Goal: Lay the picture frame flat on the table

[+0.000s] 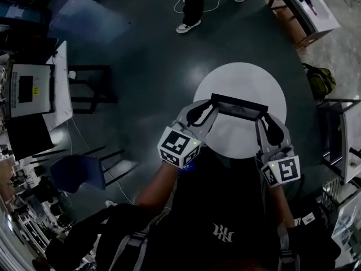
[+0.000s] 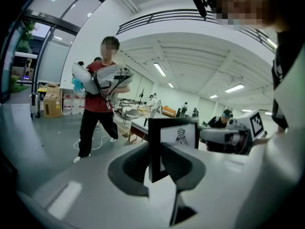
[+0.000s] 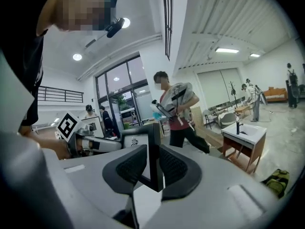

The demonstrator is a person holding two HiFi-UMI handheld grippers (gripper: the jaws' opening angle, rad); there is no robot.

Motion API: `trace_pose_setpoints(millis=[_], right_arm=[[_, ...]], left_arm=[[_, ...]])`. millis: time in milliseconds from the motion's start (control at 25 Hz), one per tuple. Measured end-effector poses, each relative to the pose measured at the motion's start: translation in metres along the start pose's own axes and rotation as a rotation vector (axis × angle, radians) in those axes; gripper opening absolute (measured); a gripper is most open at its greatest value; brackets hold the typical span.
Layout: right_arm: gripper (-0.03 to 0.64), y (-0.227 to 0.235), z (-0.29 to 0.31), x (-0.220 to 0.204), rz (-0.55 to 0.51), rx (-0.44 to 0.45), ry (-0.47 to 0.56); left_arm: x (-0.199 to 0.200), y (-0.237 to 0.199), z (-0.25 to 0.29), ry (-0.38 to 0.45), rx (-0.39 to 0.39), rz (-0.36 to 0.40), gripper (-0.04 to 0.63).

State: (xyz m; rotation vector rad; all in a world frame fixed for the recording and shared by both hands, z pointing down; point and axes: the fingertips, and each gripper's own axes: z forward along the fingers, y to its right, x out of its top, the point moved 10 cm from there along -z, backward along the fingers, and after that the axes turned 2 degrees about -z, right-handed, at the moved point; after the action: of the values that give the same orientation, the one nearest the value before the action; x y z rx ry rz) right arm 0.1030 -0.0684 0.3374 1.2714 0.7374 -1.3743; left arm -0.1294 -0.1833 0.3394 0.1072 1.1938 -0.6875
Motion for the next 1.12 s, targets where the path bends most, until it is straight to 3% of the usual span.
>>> trace_pose_setpoints(millis=[320,640,1120], right_arm=[[0.074,0.041,-0.011,-0.084,0.1,-0.023,-0.117],[0.074,0.052,0.004,-0.151,0.196,-0.047,-0.205],[0.074,0.061,0.033,-0.243,0.336,-0.052,-0.334]], left_arm=[[-0.08,0.014,0.048,-0.128,-0.004,-0.085,0.071],[-0.14,-0.006,0.075,-0.236,-0.013,-0.092,0.071],[-0.229,-0.038,0.101,-0.402,-0.011,-0.181,0.067]])
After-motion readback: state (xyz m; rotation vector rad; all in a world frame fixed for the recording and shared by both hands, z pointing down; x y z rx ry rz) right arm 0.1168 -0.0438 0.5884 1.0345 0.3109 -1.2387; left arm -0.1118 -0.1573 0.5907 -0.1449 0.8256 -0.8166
